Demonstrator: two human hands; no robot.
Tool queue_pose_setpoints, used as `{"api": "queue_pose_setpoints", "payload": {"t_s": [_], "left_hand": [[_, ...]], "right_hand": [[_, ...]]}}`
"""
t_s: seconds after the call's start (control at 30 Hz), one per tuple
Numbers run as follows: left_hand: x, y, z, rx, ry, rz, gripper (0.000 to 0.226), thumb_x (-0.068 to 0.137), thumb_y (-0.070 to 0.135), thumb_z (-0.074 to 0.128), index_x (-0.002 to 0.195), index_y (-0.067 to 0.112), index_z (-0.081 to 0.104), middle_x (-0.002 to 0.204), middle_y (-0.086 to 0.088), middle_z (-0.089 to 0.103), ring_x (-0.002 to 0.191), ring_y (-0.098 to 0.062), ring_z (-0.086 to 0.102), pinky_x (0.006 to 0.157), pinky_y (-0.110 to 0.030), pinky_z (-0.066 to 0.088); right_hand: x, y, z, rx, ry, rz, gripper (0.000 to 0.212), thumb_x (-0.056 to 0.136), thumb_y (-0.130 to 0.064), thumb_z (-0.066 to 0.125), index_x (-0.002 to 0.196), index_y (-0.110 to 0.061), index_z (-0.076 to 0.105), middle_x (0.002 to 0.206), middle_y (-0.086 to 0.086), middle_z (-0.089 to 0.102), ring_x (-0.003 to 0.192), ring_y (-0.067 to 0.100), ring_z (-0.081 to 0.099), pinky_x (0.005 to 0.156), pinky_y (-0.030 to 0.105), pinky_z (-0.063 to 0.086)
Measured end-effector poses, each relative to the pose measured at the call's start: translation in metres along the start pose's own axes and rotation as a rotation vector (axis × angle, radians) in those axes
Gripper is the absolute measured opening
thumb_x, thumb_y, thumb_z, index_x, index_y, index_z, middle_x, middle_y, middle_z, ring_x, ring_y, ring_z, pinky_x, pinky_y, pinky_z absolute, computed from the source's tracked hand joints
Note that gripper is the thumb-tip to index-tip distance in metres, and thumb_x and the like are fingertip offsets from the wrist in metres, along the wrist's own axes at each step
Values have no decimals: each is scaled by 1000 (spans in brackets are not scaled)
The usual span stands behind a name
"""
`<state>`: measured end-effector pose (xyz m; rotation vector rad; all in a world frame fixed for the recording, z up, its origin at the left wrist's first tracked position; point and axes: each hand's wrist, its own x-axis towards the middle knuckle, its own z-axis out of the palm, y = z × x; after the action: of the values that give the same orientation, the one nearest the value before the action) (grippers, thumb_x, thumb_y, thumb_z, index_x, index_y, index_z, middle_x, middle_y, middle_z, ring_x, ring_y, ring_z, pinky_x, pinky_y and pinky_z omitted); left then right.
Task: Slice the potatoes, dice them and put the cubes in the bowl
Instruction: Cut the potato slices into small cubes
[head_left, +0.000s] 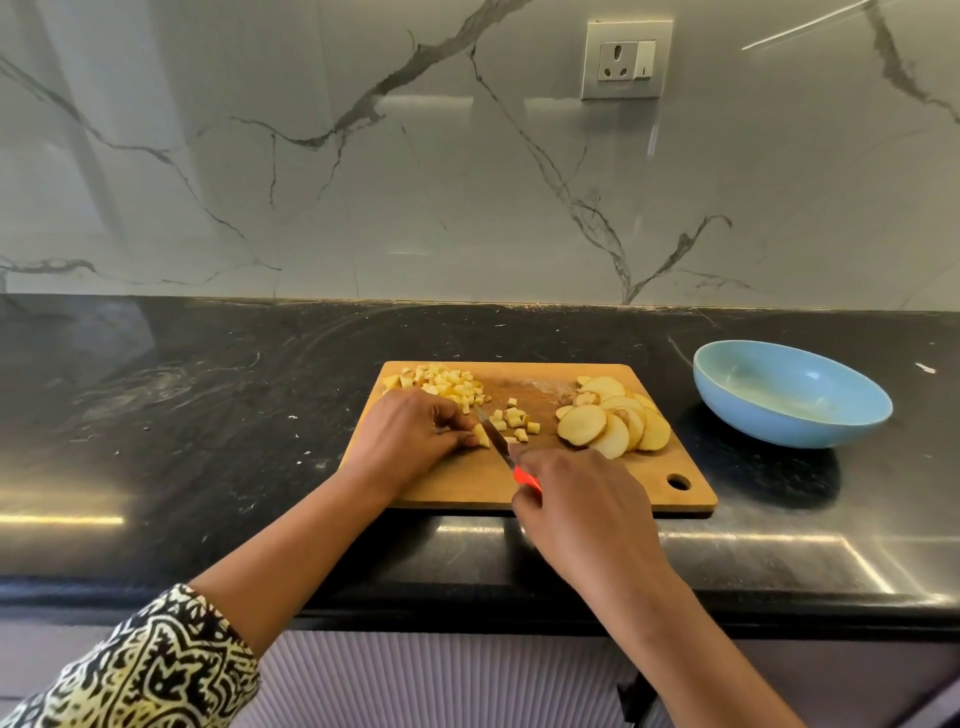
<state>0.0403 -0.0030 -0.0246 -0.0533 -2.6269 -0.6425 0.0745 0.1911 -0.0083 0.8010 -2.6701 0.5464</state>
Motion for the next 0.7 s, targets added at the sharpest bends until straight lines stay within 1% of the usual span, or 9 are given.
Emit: {"api": "queue_pose_setpoints", "payload": {"t_s": [0.07,0.13,0.23,0.3,0.37,0.43,0.57,0.63,0.7], "left_hand": [[0,-1,1,13,4,-3,19,78,36,75,94,25,76,90,8,69,75,0,51,65,-10,34],[1,-2,1,23,-3,-4,18,78,36,75,93,26,76,90,7,69,77,-2,52,65,-11,36],[2,-2,0,21,-8,-2,15,77,36,75,90,27,76,90,5,70,80,-6,56,72,-22,46],[3,-1,0,24,-15,-1,15,78,36,76,89,27,77,90,5,70,81,-7,56,74,-26,48],[3,-2,0,31,-25,6,16,78,36,75,90,26,77,91,5,71,80,-6,55,74,-24,47],[3,-2,0,34,-29,13,17,79,36,74,91,25,76,91,5,71,80,-6,55,74,-23,47],[2,-1,0,34,-36,5,17,80,36,73,93,26,75,94,5,69,85,-8,57,76,-23,48],[2,-2,1,47,-36,-2,17,81,39,71,95,29,73,94,5,66,86,-8,56,76,-22,46],[2,-2,1,83,-19,-3,17,83,42,69,96,31,71,93,5,63,87,-8,55,76,-23,44]], "right_hand": [[0,-3,2,-6,-10,-6,46,98,-32,46,143,-35,40,104,-13,66,84,7,58,72,23,51],[1,-4,3,-16,-24,-13,45,98,-31,45,143,-33,41,106,-12,65,87,7,58,73,24,51],[6,-5,6,-59,-35,-32,40,98,-28,45,138,-31,47,102,-8,64,84,10,56,66,24,45],[12,-9,9,-115,-80,-33,34,98,-26,45,132,-26,53,99,-3,63,79,14,52,62,25,39],[20,-12,11,-145,-129,-22,32,98,-25,47,129,-22,54,101,-1,63,80,15,52,63,26,37],[22,-12,10,-141,-143,-23,32,98,-25,47,129,-22,54,103,-1,62,86,16,55,65,26,39],[-3,-1,-1,-85,-166,-58,37,98,-29,46,135,-27,48,107,-4,61,94,14,56,73,26,44],[-12,5,-9,-53,-173,-48,39,98,-30,45,137,-31,46,106,-6,63,92,12,57,74,26,46],[-7,5,-9,-40,-164,-35,39,97,-30,47,136,-32,48,104,-8,64,87,10,57,72,25,48]]}}
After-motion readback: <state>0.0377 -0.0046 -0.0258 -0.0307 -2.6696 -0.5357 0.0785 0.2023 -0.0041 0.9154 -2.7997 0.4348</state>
